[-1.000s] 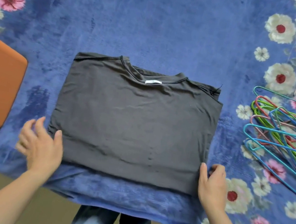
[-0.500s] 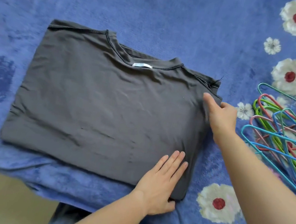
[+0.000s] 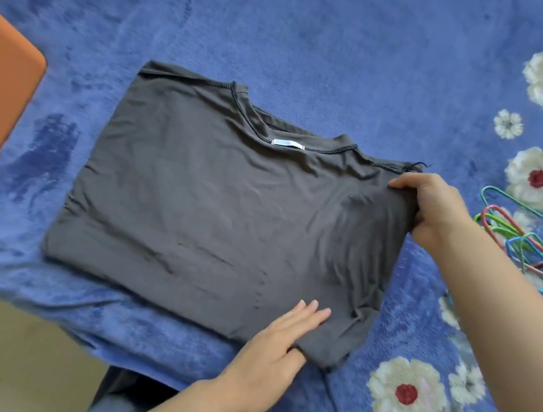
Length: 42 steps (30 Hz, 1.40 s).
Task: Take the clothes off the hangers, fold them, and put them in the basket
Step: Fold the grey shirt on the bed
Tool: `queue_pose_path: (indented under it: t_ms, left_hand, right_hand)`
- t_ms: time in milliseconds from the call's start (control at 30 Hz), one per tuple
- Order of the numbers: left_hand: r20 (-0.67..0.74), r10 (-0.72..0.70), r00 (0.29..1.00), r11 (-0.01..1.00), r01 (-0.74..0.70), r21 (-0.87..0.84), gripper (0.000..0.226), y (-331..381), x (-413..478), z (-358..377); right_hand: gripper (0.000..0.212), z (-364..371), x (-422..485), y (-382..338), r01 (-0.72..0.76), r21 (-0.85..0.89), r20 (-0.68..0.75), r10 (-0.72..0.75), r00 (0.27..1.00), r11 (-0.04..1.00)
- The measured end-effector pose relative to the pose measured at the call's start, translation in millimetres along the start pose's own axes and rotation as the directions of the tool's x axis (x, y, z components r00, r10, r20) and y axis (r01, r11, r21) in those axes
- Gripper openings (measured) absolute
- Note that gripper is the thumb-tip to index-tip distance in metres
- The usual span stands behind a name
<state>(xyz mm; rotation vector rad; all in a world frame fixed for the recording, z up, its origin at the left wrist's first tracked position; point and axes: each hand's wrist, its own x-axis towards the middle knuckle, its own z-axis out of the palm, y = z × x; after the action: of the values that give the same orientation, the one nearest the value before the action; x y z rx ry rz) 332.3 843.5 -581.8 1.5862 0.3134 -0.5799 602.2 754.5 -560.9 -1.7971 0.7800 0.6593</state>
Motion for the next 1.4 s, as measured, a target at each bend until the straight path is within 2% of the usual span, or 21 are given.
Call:
queue_pose_path:
  t_ms: [33, 67, 133, 167, 200, 267, 467, 567, 633, 700, 800, 867, 933, 1000, 1067, 1133, 1167, 1200, 1267, 1333, 1400]
  left_hand:
    - [-0.038, -0.031, 0.999, 0.972, 0.021, -0.234, 0.062, 9, -6, -14]
    - [-0.094, -0.053, 0.994, 0.897, 0.006, -0.441, 0.052, 15, -12, -32]
    - [-0.166, -0.199, 0.966, 0.643, 0.001, -0.766, 0.036, 21, -22, -63]
    - [-0.175, -0.273, 0.946, 0.515, -0.01, -0.857, 0.031, 22, -27, -78]
    - [-0.182, -0.326, 0.928, 0.412, -0.034, -0.911, 0.03, 21, -33, -93]
    - [-0.197, -0.395, 0.897, 0.287, -0.083, -0.954, 0.038, 13, -45, -123]
    - [-0.293, -0.445, 0.846, 0.178, -0.237, -0.955, 0.048, -22, -83, -182]
    - [-0.299, -0.541, 0.786, 0.143, -0.264, -0.954, 0.042, -50, -92, -196]
    - [-0.281, -0.614, 0.737, 0.16, -0.233, -0.959, 0.036, -68, -95, -200]
    - [-0.278, -0.636, 0.72, 0.195, -0.2, -0.96, 0.032, -79, -96, -205]
    - [-0.343, -0.63, 0.696, 0.338, -0.152, -0.929, 0.029, -79, -92, -211]
    - [-0.44, -0.654, 0.616, 0.427, -0.181, -0.886, 0.024, -80, -86, -213]
    - [-0.497, -0.71, 0.499, 0.452, -0.218, -0.865, 0.019, -83, -84, -216]
    - [-0.537, -0.729, 0.425, 0.519, -0.168, -0.838, 0.009, -88, -85, -217]
    - [-0.651, -0.682, 0.333, 0.684, -0.023, -0.729, 0.011, -92, -88, -220]
    - [-0.786, -0.566, 0.248, 0.822, 0.104, -0.559, 0.02, -95, -90, -229]
    - [-0.826, -0.51, 0.238, 0.86, 0.141, -0.491, 0.02, -94, -89, -235]
    - [-0.845, -0.464, 0.267, 0.886, 0.155, -0.437, 0.019, -91, -87, -241]
    - [-0.823, -0.408, 0.396, 0.913, 0.175, -0.368, 0.02, -86, -78, -251]
    - [-0.773, -0.361, 0.522, 0.929, 0.276, -0.247, 0.029, -82, -66, -259]
    - [-0.729, -0.342, 0.593, 0.917, 0.378, -0.123, 0.039, -80, -54, -268]
  right_hand:
    - [0.025, 8, -8, -10, 0.002, 0.021, 0.032, -0.003, 0.999, 1.0]
    - [0.022, 20, -17, -20, 0.004, 0.035, 0.062, -0.007, 0.998, 0.999]
    - [0.02, 46, -32, -36, 0.021, 0.086, 0.12, -0.031, 0.992, 0.996]
    - [0.019, 62, -39, -42, 0.03, 0.121, 0.153, -0.049, 0.987, 0.992]
    - [0.019, 79, -47, -46, 0.042, 0.143, 0.178, -0.067, 0.982, 0.989]
    - [0.019, 118, -63, -54, 0.074, 0.122, 0.211, -0.099, 0.973, 0.99]
    - [0.02, 235, -103, -65, 0.19, 0.046, 0.332, -0.195, 0.923, 0.981]
    - [0.013, 286, -112, -50, 0.225, -0.018, 0.455, -0.193, 0.87, 0.974]
    - [0.03, 301, -108, -33, 0.272, -0.115, 0.476, -0.188, 0.859, 0.955]
    - [0.043, 302, -101, -13, 0.349, -0.229, 0.454, -0.217, 0.864, 0.909]
    - [0.043, 283, -99, 17, 0.489, -0.406, 0.428, -0.312, 0.848, 0.772]
    - [0.039, 265, -102, 36, 0.578, -0.484, 0.418, -0.407, 0.812, 0.657]
    - [0.04, 245, -104, 60, 0.663, -0.548, 0.41, -0.527, 0.744, 0.51]
    - [0.047, 225, -106, 86, 0.676, -0.597, 0.373, -0.597, 0.711, 0.432]
    - [0.053, 206, -110, 113, 0.613, -0.606, 0.258, -0.604, 0.754, 0.507]
    - [0.048, 193, -119, 134, 0.478, -0.534, 0.087, -0.518, 0.851, 0.697]
    - [0.042, 188, -124, 141, 0.392, -0.472, 0.021, -0.434, 0.901, 0.79]
    - [0.036, 183, -130, 149, 0.302, -0.41, -0.02, -0.34, 0.94, 0.861]
    - [0.028, 179, -135, 159, 0.179, -0.365, -0.021, -0.201, 0.979, 0.914]
    - [0.043, 177, -139, 165, 0.104, -0.274, 0.046, -0.095, 0.994, 0.956]
    - [0.053, 179, -142, 164, 0.03, -0.177, 0.119, -0.009, 0.993, 0.984]
